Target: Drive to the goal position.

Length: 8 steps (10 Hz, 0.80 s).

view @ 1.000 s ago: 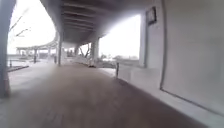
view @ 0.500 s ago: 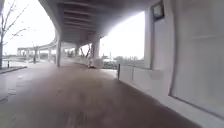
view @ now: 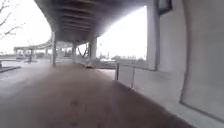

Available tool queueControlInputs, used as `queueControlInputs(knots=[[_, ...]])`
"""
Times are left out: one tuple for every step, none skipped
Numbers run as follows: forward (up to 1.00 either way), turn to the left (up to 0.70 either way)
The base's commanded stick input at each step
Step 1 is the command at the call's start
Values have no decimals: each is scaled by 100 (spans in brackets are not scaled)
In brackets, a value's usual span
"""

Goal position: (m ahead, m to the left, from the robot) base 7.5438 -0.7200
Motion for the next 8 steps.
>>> queueControlInputs(knots=[[70,0],[70,0],[70,0],[70,14],[56,21],[45,27],[45,27],[45,27]])
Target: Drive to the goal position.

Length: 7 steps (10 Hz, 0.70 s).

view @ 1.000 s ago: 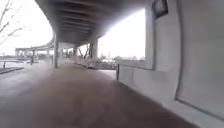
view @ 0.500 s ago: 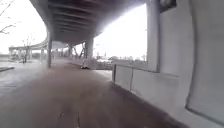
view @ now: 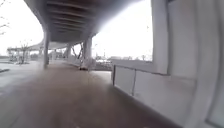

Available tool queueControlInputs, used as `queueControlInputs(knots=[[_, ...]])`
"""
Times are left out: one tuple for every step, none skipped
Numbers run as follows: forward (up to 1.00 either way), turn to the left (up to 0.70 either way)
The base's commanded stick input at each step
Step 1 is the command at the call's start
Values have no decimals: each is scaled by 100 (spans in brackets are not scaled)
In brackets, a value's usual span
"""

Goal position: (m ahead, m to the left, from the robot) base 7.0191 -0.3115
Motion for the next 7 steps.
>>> queueControlInputs(knots=[[45,27],[45,17],[45,2],[45,0],[45,0],[45,10],[45,17]])
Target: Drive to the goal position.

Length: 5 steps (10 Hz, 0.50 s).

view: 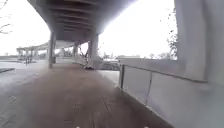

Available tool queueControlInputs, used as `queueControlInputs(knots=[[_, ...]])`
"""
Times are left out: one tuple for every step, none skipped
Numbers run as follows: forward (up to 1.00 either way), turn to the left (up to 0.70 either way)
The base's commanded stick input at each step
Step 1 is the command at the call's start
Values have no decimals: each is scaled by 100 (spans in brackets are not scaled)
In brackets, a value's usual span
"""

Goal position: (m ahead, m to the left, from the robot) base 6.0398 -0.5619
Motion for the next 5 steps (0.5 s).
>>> queueControlInputs(knots=[[45,10],[45,0],[45,0],[45,0],[45,0]])
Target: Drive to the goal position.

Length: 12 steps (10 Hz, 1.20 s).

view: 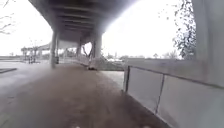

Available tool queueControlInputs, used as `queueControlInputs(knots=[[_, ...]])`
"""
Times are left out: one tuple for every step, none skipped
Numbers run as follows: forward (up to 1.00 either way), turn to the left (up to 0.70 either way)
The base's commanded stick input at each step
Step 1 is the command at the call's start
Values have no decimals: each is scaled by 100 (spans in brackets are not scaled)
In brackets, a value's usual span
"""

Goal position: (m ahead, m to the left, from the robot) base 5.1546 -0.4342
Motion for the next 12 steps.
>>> queueControlInputs(knots=[[45,0],[45,1],[45,15],[45,27],[45,27],[45,27],[45,26],[45,11],[45,2],[45,3],[45,27],[45,27]])
